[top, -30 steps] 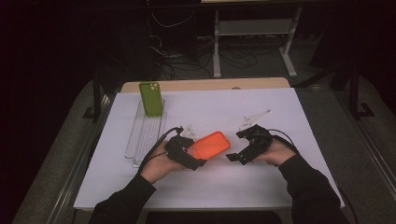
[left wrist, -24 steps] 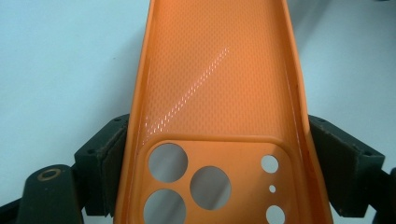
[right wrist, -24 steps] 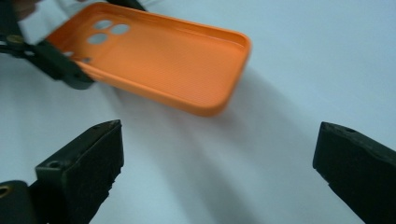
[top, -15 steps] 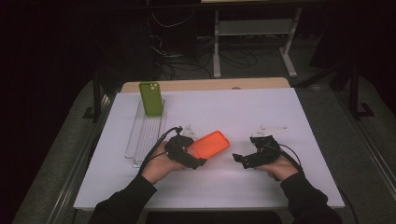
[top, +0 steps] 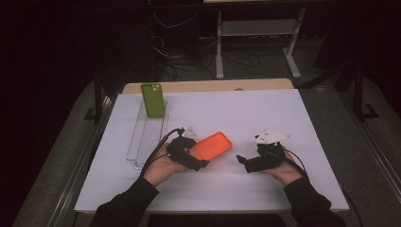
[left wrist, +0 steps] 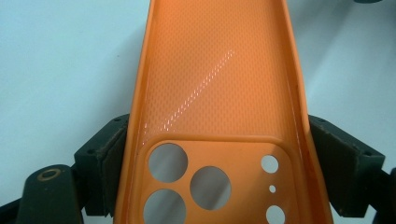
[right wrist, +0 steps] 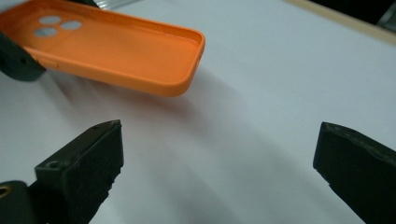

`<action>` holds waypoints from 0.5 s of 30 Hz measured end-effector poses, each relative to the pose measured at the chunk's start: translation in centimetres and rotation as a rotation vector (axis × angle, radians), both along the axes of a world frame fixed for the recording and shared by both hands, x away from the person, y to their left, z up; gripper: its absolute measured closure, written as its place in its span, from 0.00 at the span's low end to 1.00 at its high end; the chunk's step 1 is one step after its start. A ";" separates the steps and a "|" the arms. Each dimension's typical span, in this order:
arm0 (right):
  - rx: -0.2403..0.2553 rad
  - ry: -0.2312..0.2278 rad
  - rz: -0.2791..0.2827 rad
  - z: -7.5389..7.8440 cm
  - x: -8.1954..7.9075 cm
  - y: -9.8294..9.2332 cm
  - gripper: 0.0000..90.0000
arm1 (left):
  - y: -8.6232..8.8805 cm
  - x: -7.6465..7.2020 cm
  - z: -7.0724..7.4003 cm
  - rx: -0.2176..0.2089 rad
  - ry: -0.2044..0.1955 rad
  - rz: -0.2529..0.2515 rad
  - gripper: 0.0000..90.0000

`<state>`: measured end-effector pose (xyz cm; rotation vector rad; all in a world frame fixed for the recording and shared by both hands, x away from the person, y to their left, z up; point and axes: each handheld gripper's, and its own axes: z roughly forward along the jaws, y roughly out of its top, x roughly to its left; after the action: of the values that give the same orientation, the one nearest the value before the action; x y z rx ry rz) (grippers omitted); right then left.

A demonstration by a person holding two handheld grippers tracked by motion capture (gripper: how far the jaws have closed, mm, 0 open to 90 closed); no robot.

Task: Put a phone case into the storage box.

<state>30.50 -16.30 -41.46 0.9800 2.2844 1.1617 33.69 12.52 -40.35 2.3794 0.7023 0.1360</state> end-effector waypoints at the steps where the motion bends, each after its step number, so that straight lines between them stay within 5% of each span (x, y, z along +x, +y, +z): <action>1: -0.018 -0.017 0.009 0.0 0.0 0.0 0.01 | 0.0 0.0 0.0 -0.002 -0.002 0.002 0.18; 15: -0.174 -0.139 0.060 -0.2 -0.9 1.1 0.01 | -0.1 0.0 -0.1 0.000 -0.003 -0.012 0.18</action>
<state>29.62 -15.20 -41.67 0.7478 2.2723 1.0009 33.64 12.41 -40.41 2.3824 0.6871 0.1341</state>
